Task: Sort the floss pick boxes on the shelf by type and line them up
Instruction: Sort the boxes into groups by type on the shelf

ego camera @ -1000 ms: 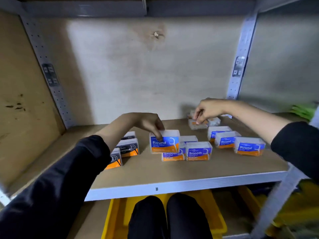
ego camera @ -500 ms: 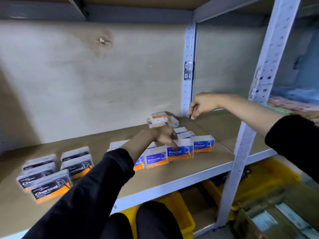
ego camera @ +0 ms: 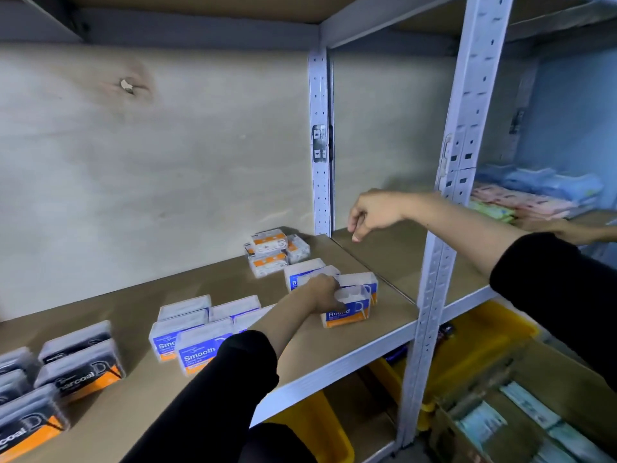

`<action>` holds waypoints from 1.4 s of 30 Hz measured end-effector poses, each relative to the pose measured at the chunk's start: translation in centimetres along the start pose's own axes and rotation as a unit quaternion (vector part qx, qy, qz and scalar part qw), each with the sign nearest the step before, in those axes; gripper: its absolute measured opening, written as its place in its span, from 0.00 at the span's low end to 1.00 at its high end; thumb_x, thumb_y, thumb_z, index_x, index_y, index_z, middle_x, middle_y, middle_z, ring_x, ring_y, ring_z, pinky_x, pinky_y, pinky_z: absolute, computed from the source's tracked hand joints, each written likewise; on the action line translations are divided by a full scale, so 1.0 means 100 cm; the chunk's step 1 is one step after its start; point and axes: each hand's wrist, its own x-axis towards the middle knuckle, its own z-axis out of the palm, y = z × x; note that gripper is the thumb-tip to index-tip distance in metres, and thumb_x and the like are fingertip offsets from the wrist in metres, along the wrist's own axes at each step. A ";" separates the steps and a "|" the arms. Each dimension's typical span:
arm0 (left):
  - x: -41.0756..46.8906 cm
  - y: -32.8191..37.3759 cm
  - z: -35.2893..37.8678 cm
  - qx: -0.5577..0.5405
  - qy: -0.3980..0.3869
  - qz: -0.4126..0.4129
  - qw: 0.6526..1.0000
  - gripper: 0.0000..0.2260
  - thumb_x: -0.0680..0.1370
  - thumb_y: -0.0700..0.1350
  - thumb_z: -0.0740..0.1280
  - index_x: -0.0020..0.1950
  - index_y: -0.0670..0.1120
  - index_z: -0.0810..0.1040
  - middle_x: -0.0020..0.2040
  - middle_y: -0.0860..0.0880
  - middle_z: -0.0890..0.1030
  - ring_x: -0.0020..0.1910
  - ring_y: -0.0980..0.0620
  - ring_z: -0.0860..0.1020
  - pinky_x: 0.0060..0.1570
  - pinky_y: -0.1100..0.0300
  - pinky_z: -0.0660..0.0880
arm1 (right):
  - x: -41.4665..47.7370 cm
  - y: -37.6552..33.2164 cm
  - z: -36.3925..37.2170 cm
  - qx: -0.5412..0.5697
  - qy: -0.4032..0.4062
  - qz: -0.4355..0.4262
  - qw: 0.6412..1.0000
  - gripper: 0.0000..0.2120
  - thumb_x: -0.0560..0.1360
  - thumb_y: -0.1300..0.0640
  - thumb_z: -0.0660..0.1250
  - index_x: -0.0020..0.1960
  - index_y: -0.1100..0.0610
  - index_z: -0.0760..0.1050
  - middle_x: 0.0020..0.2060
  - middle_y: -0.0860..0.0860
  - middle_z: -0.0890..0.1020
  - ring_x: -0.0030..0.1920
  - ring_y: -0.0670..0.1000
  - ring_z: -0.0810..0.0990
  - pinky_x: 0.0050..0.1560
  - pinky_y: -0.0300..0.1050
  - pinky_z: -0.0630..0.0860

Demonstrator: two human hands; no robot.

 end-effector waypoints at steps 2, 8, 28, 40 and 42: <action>0.001 -0.002 0.003 0.007 0.029 0.010 1.000 0.21 0.76 0.48 0.66 0.66 0.39 0.72 0.70 0.45 0.68 0.64 0.48 0.72 0.62 0.57 0.70 | 0.004 0.001 0.003 0.000 -0.004 -0.001 1.000 0.14 0.70 0.57 0.71 0.54 0.61 0.80 0.53 0.58 0.83 0.44 0.48 0.74 0.48 0.39 0.68; 0.002 -0.006 -0.005 0.023 0.028 0.002 0.999 0.24 0.75 0.52 0.67 0.65 0.40 0.71 0.64 0.42 0.74 0.61 0.46 0.74 0.55 0.57 0.72 | 0.021 0.000 0.009 0.006 -0.011 0.000 1.000 0.15 0.70 0.58 0.71 0.54 0.63 0.79 0.53 0.59 0.82 0.47 0.54 0.78 0.48 0.39 0.69; 0.083 -0.165 -0.058 0.045 0.137 -0.121 0.982 0.21 0.76 0.47 0.64 0.69 0.43 0.69 0.68 0.46 0.70 0.66 0.46 0.70 0.60 0.54 0.71 | 0.210 0.010 0.109 0.029 0.017 -0.051 0.998 0.15 0.73 0.60 0.64 0.59 0.63 0.76 0.58 0.58 0.79 0.57 0.57 0.77 0.59 0.49 0.73; 0.127 -0.188 -0.043 0.005 0.107 -0.111 0.988 0.23 0.78 0.46 0.64 0.72 0.47 0.65 0.74 0.47 0.64 0.73 0.48 0.62 0.71 0.55 0.60 | 0.260 0.022 0.149 -0.047 0.006 -0.086 0.995 0.28 0.72 0.54 0.69 0.69 0.57 0.65 0.67 0.56 0.71 0.66 0.55 0.71 0.65 0.48 0.67; 0.128 -0.189 -0.045 0.000 0.104 -0.117 0.988 0.22 0.78 0.45 0.63 0.72 0.47 0.66 0.73 0.46 0.66 0.72 0.47 0.64 0.71 0.55 0.61 | 0.262 0.025 0.150 -0.066 0.004 -0.084 0.994 0.25 0.72 0.54 0.68 0.67 0.57 0.67 0.65 0.56 0.74 0.63 0.55 0.74 0.63 0.48 0.71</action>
